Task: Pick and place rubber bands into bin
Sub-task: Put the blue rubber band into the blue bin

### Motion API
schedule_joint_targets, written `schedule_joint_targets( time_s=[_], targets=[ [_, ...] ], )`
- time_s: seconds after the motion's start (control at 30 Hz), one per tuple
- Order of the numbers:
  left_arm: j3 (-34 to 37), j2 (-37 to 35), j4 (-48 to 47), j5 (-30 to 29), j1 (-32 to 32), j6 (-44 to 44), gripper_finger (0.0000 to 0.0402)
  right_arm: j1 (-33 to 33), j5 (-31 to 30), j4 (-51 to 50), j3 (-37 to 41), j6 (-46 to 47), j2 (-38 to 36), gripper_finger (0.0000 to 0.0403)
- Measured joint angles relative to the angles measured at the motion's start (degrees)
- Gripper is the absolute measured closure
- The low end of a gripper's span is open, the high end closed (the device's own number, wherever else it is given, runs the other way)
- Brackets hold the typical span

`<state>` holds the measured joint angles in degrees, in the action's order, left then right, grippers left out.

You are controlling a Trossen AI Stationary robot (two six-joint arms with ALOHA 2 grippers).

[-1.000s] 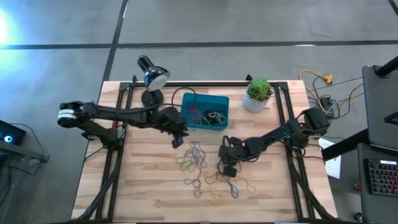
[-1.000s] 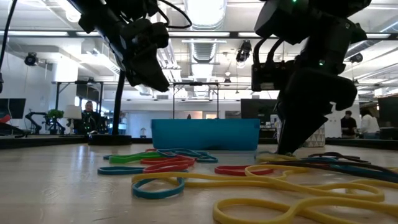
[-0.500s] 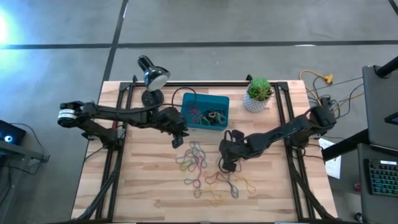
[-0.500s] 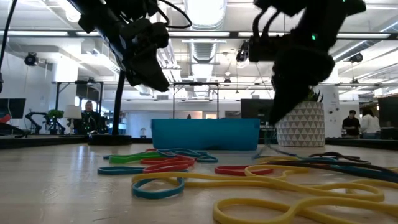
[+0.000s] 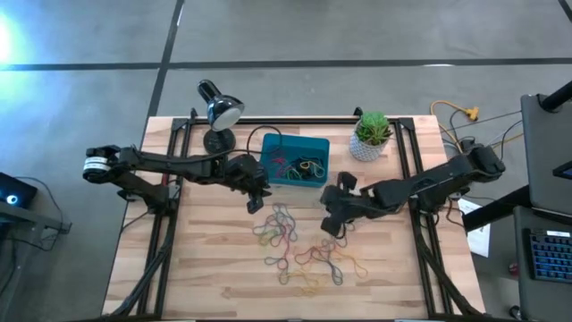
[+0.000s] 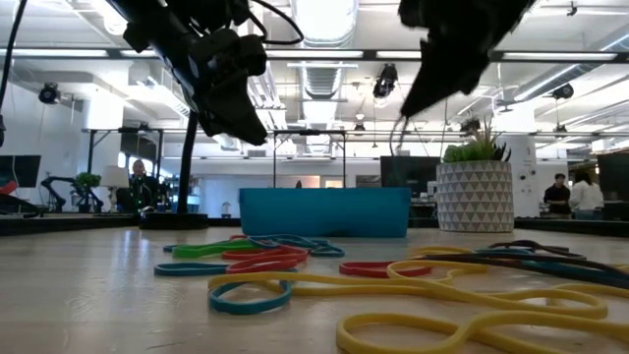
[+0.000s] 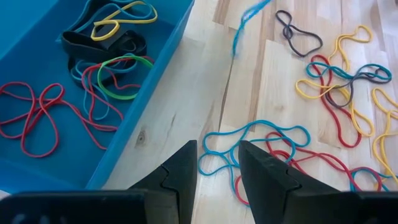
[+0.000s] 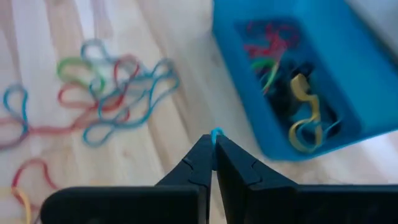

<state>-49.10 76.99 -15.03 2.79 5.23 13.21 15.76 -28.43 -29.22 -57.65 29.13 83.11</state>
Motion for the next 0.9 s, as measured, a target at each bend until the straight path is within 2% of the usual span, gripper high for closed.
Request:
schedule_joint_targets(
  time_s=[0.2, 0.5, 0.7, 0.9],
  targets=[
    [0.0, 0.0, 0.15, -0.01, -0.11, 0.0, 0.0299, -2.08, -5.03, 1.87, 0.0, -4.13, -5.26, 0.0395],
    [0.0, 0.0, 1.06, 0.0, -0.11, 0.03, 0.0299, -12.24, -5.63, 9.49, -0.11, -14.66, -8.52, 0.0395],
    [0.0, 0.0, 1.13, 0.0, -0.11, 0.09, 0.0299, -20.54, 2.09, 13.4, -0.11, -18.71, -6.56, 0.0395],
    [0.0, 0.0, 1.49, 0.0, -0.11, 0.09, 0.0299, -26.38, 9.18, 14.68, -0.13, -18.37, -2.13, 0.0395]
  ],
)
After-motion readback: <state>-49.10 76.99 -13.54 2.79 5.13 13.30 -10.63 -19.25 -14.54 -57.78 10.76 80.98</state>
